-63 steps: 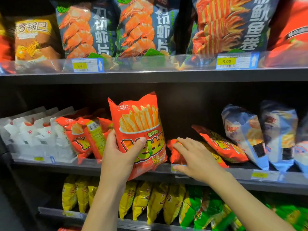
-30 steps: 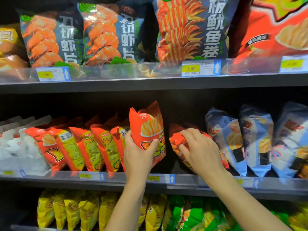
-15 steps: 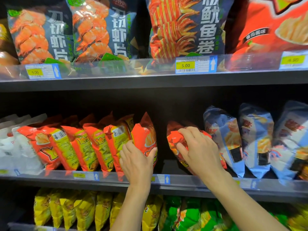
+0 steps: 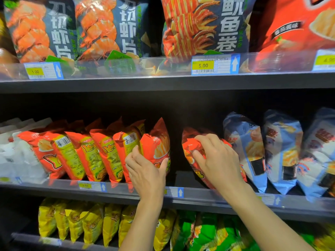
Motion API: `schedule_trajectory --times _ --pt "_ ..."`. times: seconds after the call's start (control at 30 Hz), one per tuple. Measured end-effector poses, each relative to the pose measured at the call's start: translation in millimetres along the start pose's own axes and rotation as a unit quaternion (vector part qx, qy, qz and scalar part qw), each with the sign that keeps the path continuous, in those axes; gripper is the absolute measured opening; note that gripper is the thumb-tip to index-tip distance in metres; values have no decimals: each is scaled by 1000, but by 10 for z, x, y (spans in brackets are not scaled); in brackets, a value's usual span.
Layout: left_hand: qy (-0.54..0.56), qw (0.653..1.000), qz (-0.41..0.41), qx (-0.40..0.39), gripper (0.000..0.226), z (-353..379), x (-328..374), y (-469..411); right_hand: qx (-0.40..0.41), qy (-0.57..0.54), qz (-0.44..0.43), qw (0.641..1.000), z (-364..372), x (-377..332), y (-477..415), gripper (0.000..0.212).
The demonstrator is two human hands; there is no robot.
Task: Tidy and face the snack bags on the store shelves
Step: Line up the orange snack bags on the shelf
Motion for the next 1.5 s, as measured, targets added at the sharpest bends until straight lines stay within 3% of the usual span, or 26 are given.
schedule_trajectory --times 0.27,0.47,0.6,0.77,0.9,1.03,1.13,1.2,1.5 --pt "25 1000 -3 7 99 -124 35 -18 -23 -144 73 987 -79 134 -135 38" --pt "59 998 -10 16 89 -289 105 -4 5 -235 83 968 -256 97 -205 34" --pt "107 994 -16 8 85 -423 149 45 -8 -372 141 917 -313 199 -241 28" --pt "197 979 -47 -4 65 -643 115 105 -25 -461 184 868 -379 271 -156 29" --pt "329 938 -72 -84 40 -699 139 90 -95 -541 246 799 -206 270 23 25" --pt "420 867 -107 -248 48 -548 199 213 -162 -609 308 713 -16 62 274 23" --pt "471 796 -169 -340 56 -510 243 400 -182 -630 330 678 66 -128 414 22" --pt "494 766 -192 -363 46 -567 260 476 -192 -631 339 671 87 -244 475 26" --pt "518 765 -176 -341 30 -851 63 451 -246 -612 356 661 148 -602 785 56"
Point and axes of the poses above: each hand's wrist, its own y-axis away from the middle knuckle, its own z-axis out of the palm, x = y × z, the point moved 10 cm from there along -y, towards the middle knuckle, and after that the axes turned 8 degrees about z, right-handed, at the moved point
